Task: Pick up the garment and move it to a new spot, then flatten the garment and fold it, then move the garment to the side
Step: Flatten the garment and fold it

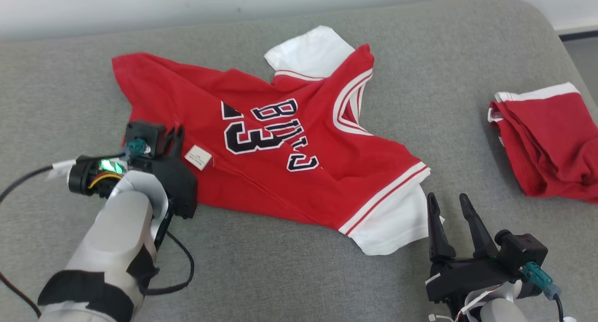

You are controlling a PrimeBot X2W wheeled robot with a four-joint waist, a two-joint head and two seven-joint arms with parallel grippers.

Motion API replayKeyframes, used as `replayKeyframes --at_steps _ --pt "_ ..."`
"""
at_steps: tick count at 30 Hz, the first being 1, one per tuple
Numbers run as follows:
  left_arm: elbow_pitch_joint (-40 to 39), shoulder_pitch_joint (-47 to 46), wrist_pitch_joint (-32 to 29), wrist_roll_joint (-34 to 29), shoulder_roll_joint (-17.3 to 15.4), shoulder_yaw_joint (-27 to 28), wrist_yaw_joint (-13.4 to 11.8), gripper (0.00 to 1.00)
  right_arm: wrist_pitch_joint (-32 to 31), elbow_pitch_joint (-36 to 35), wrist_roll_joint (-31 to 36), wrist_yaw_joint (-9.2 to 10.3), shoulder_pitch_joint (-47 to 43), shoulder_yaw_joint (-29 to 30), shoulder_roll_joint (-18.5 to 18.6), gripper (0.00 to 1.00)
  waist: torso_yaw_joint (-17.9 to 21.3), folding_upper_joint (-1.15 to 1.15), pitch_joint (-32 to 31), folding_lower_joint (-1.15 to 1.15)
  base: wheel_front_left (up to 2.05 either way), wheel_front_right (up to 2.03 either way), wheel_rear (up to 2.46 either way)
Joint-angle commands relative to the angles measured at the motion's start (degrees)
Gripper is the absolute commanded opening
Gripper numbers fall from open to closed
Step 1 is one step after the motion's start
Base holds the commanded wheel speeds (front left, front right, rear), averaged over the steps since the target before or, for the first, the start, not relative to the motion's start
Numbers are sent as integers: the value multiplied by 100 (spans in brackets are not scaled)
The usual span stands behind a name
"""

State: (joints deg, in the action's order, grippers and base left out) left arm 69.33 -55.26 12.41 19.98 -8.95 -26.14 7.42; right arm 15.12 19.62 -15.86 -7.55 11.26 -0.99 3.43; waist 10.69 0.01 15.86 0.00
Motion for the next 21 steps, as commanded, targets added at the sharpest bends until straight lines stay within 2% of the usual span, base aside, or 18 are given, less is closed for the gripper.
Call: replayKeyframes --at_steps 1,10,11,13,18,21 --pt "-29 146 77 15 -21 -20 -4 0 -2 15 47 15 -69 14 -17 100 -174 -1 -238 0 0 0 0" --pt "-499 814 278 131 -128 47 -32 0 -2 125 68 15 -338 47 -37 100 -583 -1 -861 0 0 0 0" --pt "-567 929 281 178 -122 80 -29 5 -2 137 74 15 -367 42 -40 100 -615 -1 -907 0 0 0 0" --pt "-775 1142 285 205 -133 119 -32 0 -2 158 78 15 -427 51 -43 100 -673 -1 -988 0 0 0 0" --pt "-1370 1857 277 256 -157 264 -101 0 -2 234 73 15 -494 29 -50 100 -719 -1 -1145 0 0 0 0" --pt "-1782 2332 278 311 -111 450 -231 11 -2 282 64 15 -577 28 -54 100 -722 -1 -1253 0 0 0 0"
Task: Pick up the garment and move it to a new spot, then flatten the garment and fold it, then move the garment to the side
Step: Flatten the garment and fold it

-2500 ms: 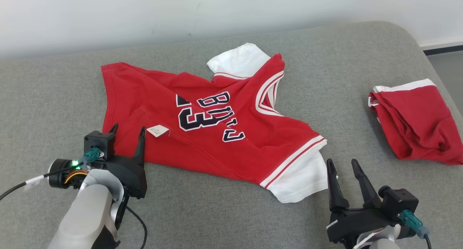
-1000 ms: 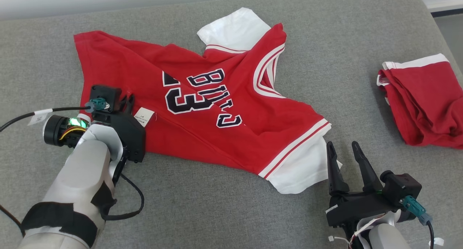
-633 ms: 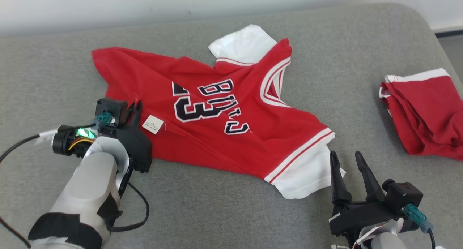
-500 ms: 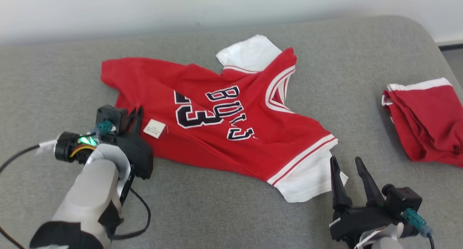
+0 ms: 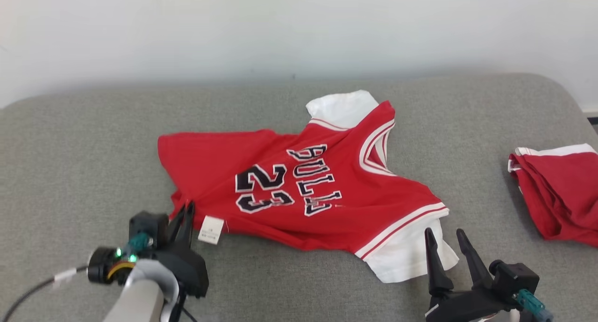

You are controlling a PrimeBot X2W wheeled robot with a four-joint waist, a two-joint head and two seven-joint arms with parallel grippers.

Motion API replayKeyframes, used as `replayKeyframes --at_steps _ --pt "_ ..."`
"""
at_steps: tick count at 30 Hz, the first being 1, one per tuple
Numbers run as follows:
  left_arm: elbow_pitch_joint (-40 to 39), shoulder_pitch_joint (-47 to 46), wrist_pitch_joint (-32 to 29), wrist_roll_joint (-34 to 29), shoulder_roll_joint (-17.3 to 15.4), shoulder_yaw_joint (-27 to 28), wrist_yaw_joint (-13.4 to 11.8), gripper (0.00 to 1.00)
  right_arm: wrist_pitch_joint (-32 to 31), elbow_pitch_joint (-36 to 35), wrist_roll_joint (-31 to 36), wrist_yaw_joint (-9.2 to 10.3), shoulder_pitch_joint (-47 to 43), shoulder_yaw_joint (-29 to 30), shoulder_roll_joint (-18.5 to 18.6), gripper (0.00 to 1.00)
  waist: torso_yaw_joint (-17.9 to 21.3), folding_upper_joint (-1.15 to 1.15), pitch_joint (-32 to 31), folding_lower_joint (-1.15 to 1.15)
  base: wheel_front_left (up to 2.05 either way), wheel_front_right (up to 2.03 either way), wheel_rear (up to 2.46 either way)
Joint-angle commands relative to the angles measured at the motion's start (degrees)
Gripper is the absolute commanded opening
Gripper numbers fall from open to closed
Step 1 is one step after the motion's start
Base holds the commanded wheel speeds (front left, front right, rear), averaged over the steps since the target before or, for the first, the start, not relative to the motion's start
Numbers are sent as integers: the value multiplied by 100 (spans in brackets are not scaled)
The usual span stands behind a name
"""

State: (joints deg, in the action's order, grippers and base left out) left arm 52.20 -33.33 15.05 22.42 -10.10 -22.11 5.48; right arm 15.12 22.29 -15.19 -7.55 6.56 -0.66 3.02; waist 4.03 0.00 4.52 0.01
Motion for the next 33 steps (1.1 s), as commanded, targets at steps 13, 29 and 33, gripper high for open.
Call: replayKeyframes --at_steps 13,29,33 --pt "-1858 2610 15 -244 236 1102 -707 100 -2 49 38 15 -329 80 -14 100 -73 0 -463 -1 0 0 0" --pt "-2685 3390 16 -872 464 1940 -668 100 -2 -48 253 15 -512 135 -13 100 229 0 -734 -1 0 0 0" --pt "-2986 3619 16 -1066 558 2174 -650 100 -2 -95 374 15 -630 140 -13 100 292 0 -768 -1 0 0 0"
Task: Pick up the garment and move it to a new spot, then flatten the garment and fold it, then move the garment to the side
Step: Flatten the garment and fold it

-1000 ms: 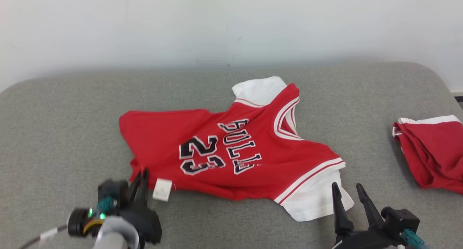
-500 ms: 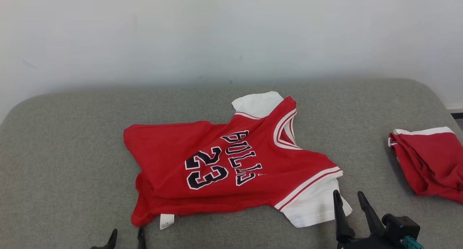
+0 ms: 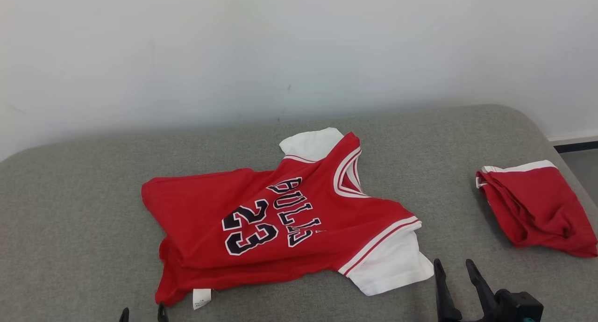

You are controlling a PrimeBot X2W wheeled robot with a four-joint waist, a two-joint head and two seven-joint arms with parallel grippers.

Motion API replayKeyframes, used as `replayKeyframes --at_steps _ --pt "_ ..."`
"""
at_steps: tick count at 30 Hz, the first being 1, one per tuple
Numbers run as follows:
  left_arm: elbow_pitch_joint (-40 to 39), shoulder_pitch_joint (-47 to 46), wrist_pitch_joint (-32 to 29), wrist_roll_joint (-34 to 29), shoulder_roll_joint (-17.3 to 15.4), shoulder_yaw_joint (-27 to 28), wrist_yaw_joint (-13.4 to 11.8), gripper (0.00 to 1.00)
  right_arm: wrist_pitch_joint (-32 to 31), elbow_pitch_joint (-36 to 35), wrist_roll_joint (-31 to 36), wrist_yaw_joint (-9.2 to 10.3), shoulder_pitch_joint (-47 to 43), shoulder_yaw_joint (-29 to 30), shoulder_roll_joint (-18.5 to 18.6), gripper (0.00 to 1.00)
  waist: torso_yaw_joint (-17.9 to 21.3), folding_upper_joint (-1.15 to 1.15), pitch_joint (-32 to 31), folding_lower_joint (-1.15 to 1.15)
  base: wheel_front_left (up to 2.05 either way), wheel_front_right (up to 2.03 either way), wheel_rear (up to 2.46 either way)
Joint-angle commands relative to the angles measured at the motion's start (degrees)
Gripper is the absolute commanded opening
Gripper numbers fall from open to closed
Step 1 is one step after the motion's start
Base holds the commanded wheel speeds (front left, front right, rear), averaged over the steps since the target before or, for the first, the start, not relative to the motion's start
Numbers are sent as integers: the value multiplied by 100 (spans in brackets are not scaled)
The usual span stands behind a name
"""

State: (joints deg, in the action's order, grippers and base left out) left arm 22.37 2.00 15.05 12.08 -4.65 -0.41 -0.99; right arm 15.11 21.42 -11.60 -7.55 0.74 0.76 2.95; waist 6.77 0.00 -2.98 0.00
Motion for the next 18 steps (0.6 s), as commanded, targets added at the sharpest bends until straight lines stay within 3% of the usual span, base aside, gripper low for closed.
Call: replayKeyframes --at_steps 1,18 --pt "-36 121 16 -76 23 49 31 100 -1 -11 33 15 -74 1 -7 100 24 0 -18 0 0 0 0" --pt "-236 362 16 -447 172 456 232 100 -1 -125 165 15 -175 29 -8 100 20 0 -61 0 0 0 0"
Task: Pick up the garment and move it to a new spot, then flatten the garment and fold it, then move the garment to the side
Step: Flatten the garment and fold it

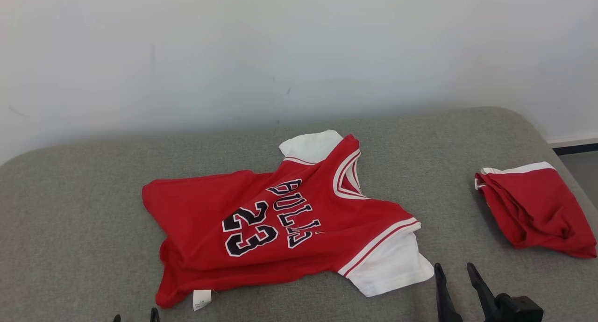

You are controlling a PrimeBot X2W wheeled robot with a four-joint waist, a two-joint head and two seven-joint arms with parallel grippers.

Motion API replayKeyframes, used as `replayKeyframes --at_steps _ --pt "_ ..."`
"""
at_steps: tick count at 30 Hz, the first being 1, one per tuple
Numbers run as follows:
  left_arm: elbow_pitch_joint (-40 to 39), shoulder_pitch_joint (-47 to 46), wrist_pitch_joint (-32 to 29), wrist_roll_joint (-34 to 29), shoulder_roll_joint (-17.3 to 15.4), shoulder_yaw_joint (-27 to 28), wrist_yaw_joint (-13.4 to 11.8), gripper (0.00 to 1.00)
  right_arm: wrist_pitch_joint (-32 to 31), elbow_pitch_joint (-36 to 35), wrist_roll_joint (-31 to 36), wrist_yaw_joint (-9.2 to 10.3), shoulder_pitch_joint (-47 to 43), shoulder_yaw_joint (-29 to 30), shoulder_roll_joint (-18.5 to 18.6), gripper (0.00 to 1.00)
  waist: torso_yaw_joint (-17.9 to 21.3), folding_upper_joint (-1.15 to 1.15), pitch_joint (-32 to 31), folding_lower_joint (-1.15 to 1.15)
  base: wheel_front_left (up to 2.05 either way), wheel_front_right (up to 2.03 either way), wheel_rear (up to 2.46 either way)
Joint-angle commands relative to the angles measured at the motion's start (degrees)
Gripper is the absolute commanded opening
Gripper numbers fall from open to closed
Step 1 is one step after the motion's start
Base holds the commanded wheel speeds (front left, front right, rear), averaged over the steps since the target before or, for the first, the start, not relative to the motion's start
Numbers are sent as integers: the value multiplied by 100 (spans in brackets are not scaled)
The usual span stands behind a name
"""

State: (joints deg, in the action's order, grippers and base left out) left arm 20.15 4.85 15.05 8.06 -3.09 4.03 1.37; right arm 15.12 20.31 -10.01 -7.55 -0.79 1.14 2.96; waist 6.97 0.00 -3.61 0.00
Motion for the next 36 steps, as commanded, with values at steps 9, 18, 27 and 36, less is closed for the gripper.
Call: replayKeyframes --at_steps 9,18,27,36 --pt "120 -64 16 81 22 -18 102 100 -2 -29 -47 15 5 9 -8 100 6 0 100 0 0 0 0" --pt "369 -321 16 216 21 -235 243 100 -2 24 -28 15 117 15 -9 100 11 0 396 0 0 0 0" --pt "539 -671 16 156 21 -237 235 100 -2 9 -65 15 340 10 26 100 -2 0 870 0 0 0 0" --pt "659 -964 16 155 21 -237 147 100 -2 14 -112 15 541 -62 65 100 15 0 1190 0 0 0 0"
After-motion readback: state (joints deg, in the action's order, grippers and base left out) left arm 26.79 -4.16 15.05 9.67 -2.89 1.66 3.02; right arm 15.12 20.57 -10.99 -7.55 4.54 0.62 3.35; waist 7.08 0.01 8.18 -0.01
